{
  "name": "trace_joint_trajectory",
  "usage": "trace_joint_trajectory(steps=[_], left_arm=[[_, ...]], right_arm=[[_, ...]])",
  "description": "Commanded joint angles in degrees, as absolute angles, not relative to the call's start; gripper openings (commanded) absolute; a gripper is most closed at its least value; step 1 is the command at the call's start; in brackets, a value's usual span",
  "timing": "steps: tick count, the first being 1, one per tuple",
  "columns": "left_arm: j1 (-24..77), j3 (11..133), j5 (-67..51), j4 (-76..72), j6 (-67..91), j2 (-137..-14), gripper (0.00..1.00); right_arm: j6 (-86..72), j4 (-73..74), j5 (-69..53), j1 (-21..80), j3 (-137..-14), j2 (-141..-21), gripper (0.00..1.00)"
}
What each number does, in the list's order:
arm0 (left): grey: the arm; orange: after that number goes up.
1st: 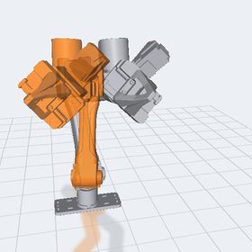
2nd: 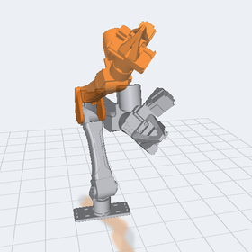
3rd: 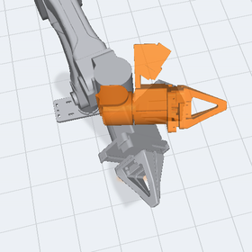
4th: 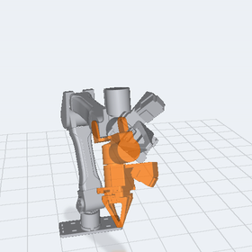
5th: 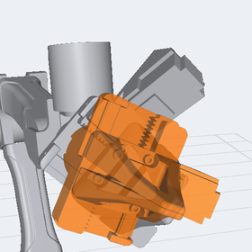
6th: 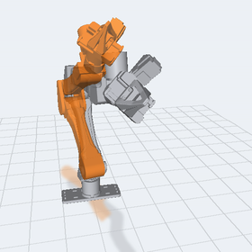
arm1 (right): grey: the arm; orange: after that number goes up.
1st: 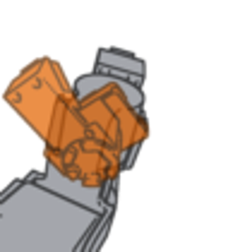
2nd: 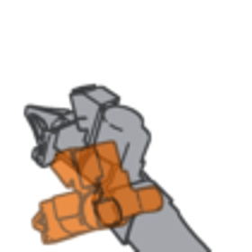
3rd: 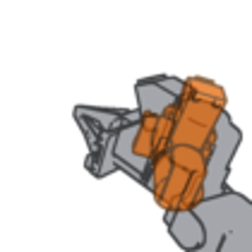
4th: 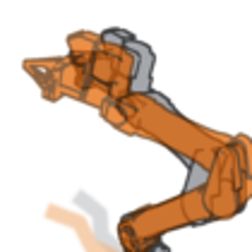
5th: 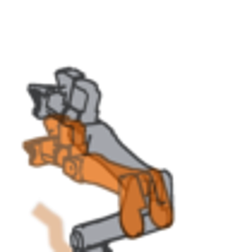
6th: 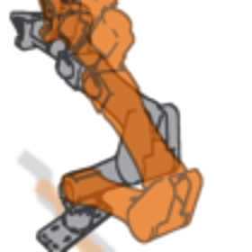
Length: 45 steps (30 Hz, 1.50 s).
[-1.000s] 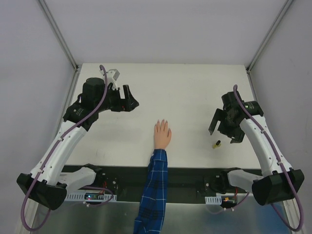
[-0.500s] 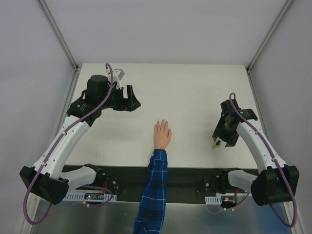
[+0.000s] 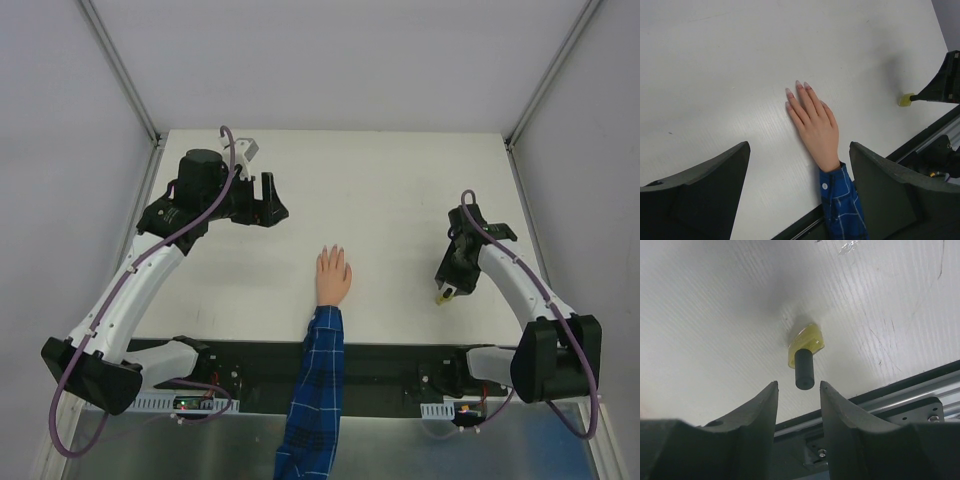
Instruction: Paint the nails
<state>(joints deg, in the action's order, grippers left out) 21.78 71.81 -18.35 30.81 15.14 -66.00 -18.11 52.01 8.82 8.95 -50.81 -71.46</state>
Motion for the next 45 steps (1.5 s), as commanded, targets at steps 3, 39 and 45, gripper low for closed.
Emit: trace_joint_trajectory(steps=[3, 39, 45], left_arm=[[22.24, 74.00, -19.16, 31.81, 13.36, -66.18, 0.80], [22.24, 53.20, -53.33, 4.26, 10.89, -61.88, 0.68], [22.24, 44.83, -70.02, -14.83, 15.19, -63.45, 0.71]], right_arm=[[-16.26, 49.40, 9.32, 8.18, -49.66, -73.39, 0.40], [20.21, 57.22, -15.64, 34.09, -76.81, -75.59, 0.01], [25.57, 55.82, -23.46, 43.41, -77.70, -75.06, 0.01]])
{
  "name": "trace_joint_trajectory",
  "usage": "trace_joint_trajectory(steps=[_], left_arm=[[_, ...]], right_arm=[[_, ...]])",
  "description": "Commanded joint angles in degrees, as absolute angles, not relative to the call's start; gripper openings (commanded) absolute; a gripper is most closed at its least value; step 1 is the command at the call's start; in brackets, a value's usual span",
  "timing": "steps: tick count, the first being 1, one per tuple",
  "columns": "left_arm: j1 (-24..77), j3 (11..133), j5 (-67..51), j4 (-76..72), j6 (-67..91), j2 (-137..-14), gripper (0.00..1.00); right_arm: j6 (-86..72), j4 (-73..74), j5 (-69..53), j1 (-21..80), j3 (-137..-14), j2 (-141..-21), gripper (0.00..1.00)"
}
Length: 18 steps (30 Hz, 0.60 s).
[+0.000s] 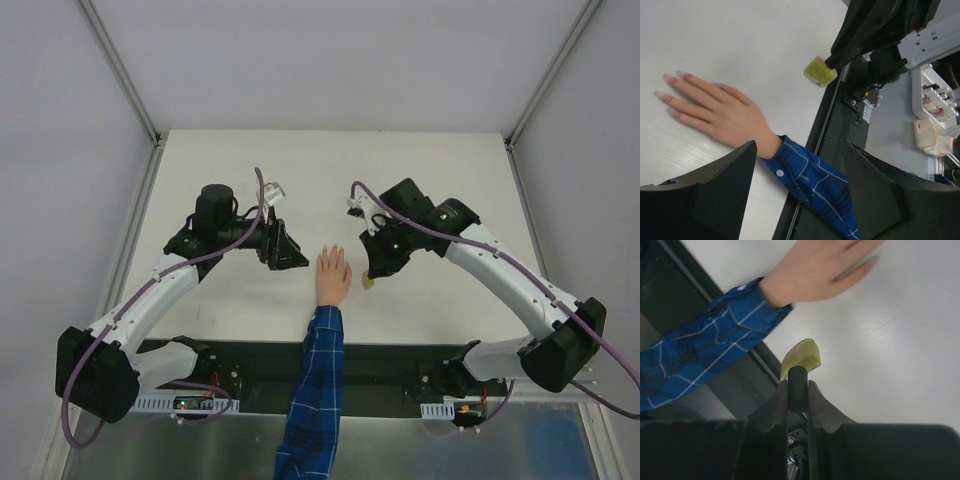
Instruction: Paint the nails
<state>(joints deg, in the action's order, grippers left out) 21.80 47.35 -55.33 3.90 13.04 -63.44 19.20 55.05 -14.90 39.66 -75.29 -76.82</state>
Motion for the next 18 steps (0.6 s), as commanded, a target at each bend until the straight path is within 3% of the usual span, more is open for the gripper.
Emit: trace_joint_trajectory(steps=[1, 3, 18], left_arm=[[22.32, 43.87, -71.09, -17.46, 16.77, -63.72, 0.71], [23.46, 40.88, -72.16, -25.44, 20.91, -63.29, 0.72], [32.96, 37.88, -80.50, -31.82, 23.20, -58.45, 0.74]], right_arm=[[26.27, 55.46, -24.60, 44.11, -77.78, -74.88, 0.00], [27.94, 56.16, -27.24, 45.17, -78.66, -74.27, 0.00], [32.25, 55.54, -29.36, 57.92, -90.34, -74.09, 0.01]])
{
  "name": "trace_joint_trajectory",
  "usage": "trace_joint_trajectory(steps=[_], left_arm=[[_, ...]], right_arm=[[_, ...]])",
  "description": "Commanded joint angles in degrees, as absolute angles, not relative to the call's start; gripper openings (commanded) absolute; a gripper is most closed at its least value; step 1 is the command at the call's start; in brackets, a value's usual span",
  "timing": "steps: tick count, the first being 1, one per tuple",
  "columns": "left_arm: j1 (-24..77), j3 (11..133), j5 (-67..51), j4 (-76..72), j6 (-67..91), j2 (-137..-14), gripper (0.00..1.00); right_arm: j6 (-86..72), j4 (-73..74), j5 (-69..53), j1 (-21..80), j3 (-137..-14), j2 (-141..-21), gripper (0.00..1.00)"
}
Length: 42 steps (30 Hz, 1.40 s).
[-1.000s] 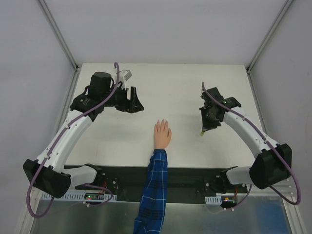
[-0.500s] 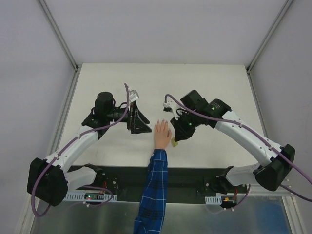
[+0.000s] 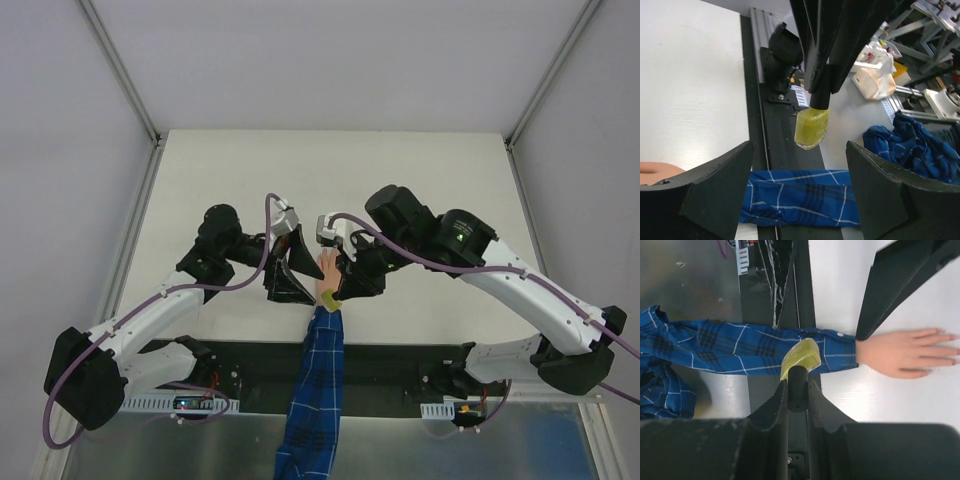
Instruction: Paint the nails
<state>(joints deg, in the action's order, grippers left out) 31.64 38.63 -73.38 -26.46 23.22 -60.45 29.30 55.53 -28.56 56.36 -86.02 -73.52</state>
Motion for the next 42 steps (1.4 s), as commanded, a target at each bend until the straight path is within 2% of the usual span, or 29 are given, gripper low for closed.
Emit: trace_joint_trajectory(steps=[1, 11, 13, 17, 18, 22, 32, 42], left_arm=[[32.96, 37.62, -80.68, -31.73, 23.12, -58.19, 0.75], [34.98, 38.76, -82.53, -31.82, 24.78, -60.73, 0.74], [35.42, 38.76, -82.27, -31.82, 24.87, -61.00, 0.68], [35.51, 38.85, -81.30, -31.82, 24.96, -61.08, 0.62], [35.51, 38.93, -81.04, -31.73, 24.96, -61.17, 0.57], [35.51, 39.20, -80.25, -31.90, 25.31, -61.35, 0.51], [35.51, 39.11, -80.60, -32.78, 26.02, -61.17, 0.45], [35.42, 39.29, -79.89, -33.13, 26.37, -60.82, 0.29]], right_arm=[[32.43, 55.81, -29.36, 58.44, -91.31, -74.27, 0.01], [35.07, 55.90, -26.02, 60.29, -93.60, -75.76, 0.00], [35.33, 55.37, -25.32, 60.29, -93.78, -75.94, 0.00], [35.95, 55.19, -24.87, 60.38, -94.57, -76.90, 0.01], [35.95, 55.37, -24.70, 60.38, -94.92, -77.51, 0.00], [36.65, 55.37, -24.17, 60.47, -95.62, -78.48, 0.01], [37.36, 54.75, -23.12, 60.73, -96.50, -79.89, 0.00], [37.00, 53.53, -21.53, 61.35, -95.71, -79.54, 0.00]])
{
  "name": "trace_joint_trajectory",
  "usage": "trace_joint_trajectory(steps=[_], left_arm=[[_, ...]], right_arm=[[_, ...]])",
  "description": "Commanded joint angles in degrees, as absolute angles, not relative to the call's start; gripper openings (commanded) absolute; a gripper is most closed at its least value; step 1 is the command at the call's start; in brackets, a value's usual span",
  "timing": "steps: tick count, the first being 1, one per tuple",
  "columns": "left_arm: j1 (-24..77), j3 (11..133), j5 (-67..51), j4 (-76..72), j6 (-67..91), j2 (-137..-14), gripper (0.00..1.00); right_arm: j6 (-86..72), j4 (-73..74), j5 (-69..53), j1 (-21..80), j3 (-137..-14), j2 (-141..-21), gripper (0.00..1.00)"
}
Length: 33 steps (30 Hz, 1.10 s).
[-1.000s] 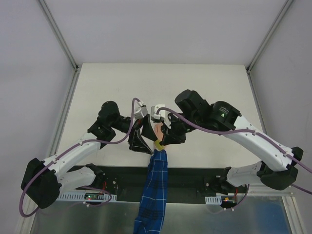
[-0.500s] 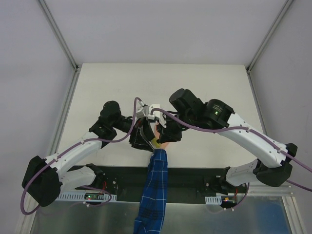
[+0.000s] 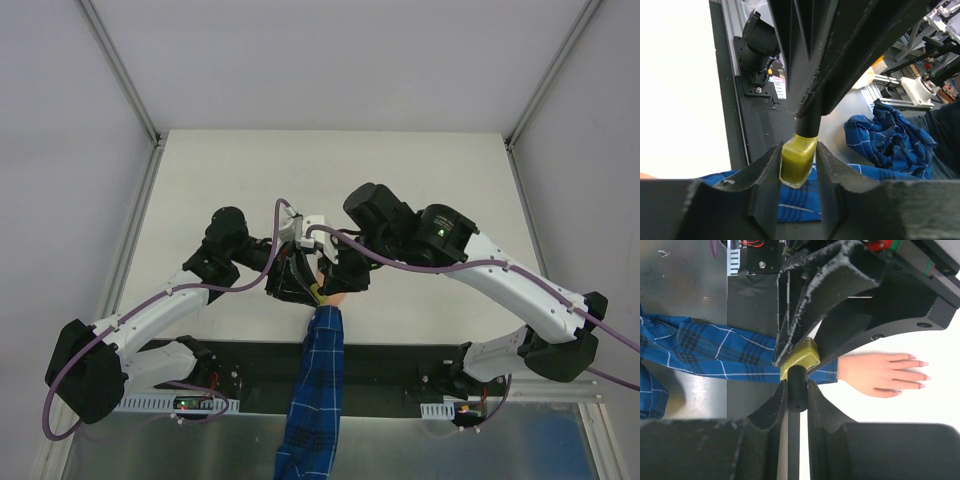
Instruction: Paint the nails
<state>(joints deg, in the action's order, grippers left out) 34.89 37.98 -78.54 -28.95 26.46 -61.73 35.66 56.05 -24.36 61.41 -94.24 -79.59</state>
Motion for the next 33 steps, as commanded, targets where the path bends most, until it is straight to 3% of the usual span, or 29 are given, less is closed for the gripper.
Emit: trace_joint_trajectory(steps=[1, 6, 8, 9, 11, 12, 15, 21, 25, 33], left_arm=[[35.51, 39.37, -79.63, -33.22, 26.28, -60.91, 0.26], [35.42, 39.55, -76.39, -32.09, 24.80, -60.65, 0.00], [35.42, 39.64, -73.93, -28.58, 23.12, -60.21, 0.00], [35.42, 39.90, -72.87, -27.26, 20.77, -59.42, 0.00], [35.42, 39.90, -69.72, -23.49, 18.20, -58.28, 0.00], [35.42, 39.73, -68.65, -22.94, 16.98, -57.31, 0.00], [35.33, 39.38, -63.92, -20.66, 14.69, -55.99, 0.00], [35.42, 39.20, -51.89, -15.21, 9.41, -52.31, 0.00], [35.42, 38.06, -44.40, -14.77, 7.82, -49.58, 0.00], [35.51, 35.86, -36.13, -14.41, 5.54, -44.39, 0.00]], right_arm=[[36.91, 53.18, -21.27, 61.43, -95.54, -79.45, 0.00], [33.85, 50.99, -16.11, 62.14, -94.14, -79.54, 0.02], [28.41, 48.79, -12.76, 62.05, -92.91, -78.40, 0.19], [26.47, 47.65, -11.18, 62.05, -92.12, -77.96, 0.33], [20.96, 45.36, -8.97, 62.14, -90.10, -76.56, 0.40], [18.83, 44.31, -8.01, 62.05, -89.30, -76.12, 0.51], [8.73, 40.79, -1.27, 62.05, -87.28, -74.01, 0.66], [-14.27, 40.86, 10.70, 62.14, -86.57, -71.37, 0.71], [-24.16, 41.22, 11.51, 62.14, -87.53, -72.77, 0.71], [-28.56, 41.05, 12.48, 62.14, -92.02, -78.48, 0.59]])
